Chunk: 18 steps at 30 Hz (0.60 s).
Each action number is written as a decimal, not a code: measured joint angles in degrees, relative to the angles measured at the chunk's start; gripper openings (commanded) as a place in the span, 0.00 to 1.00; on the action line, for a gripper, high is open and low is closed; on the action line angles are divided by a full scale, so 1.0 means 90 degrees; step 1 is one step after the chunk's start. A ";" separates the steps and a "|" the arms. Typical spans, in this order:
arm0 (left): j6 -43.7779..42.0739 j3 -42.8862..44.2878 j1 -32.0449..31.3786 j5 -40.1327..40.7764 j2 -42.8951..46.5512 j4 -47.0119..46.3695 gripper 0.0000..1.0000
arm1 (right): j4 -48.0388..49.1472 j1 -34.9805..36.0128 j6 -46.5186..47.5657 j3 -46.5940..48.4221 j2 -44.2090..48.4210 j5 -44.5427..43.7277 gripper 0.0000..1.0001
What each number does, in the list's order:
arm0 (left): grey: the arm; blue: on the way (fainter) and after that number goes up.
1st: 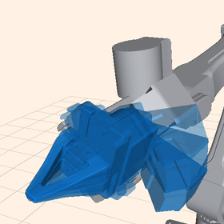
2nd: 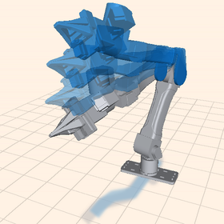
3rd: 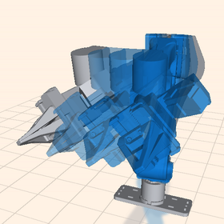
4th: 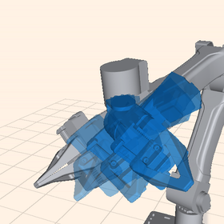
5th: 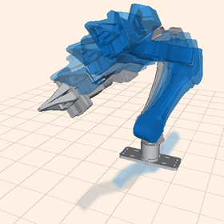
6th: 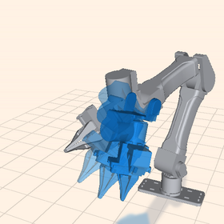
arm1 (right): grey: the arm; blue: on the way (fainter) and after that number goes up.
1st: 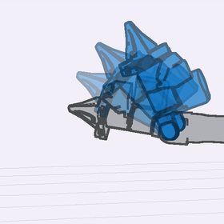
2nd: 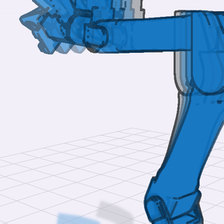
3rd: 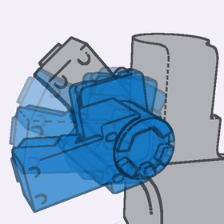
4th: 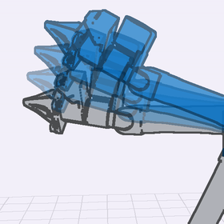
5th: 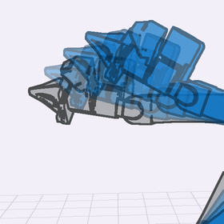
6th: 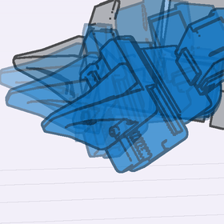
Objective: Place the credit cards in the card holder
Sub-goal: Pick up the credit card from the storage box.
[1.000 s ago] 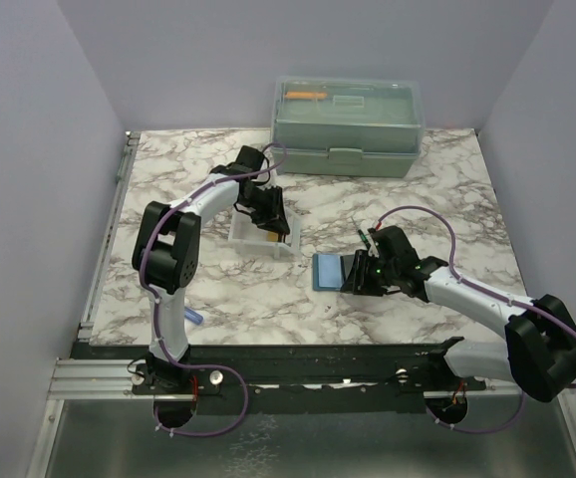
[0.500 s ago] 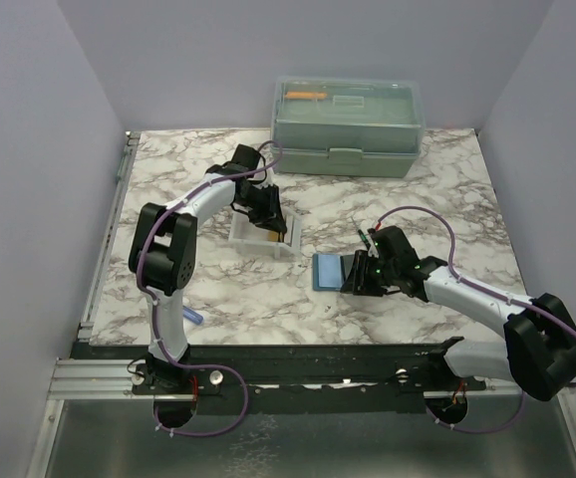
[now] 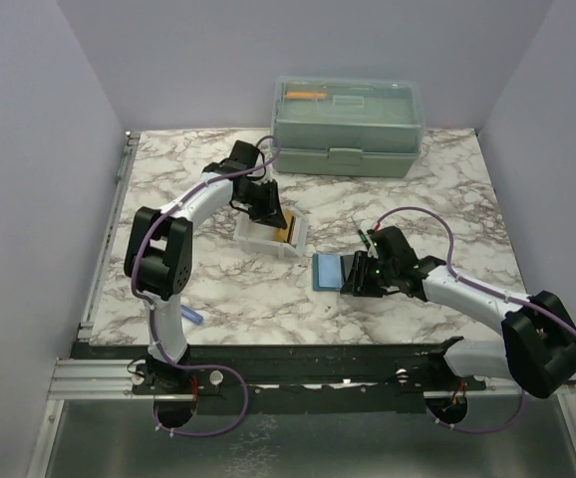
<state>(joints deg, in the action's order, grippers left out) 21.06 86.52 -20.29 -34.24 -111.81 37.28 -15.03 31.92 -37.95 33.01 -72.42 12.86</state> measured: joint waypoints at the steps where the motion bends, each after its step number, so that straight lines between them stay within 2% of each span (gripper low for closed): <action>1: 0.0017 0.0000 -0.0010 0.0015 0.0022 0.0000 0.06 | -0.0002 0.0000 0.0000 0.0000 -0.0007 0.0002 0.42; 5: 0.0039 0.0007 -0.0073 0.0199 0.0044 0.0027 0.00 | -0.0002 0.0000 0.0000 0.0002 -0.0012 0.0005 0.43; 10: 0.0085 0.0029 -0.0151 0.0767 0.0143 0.0206 0.00 | -0.0005 0.0000 0.0002 0.0002 -0.0012 0.0005 0.43; 18: 0.0141 0.0350 -0.0165 0.1780 0.1115 0.0449 0.00 | -0.0029 0.0000 0.0002 0.0109 -0.0012 -0.0007 0.43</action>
<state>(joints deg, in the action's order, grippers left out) 22.33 89.67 -21.78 -18.22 -101.78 41.32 -15.29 31.92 -37.93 34.00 -72.53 12.80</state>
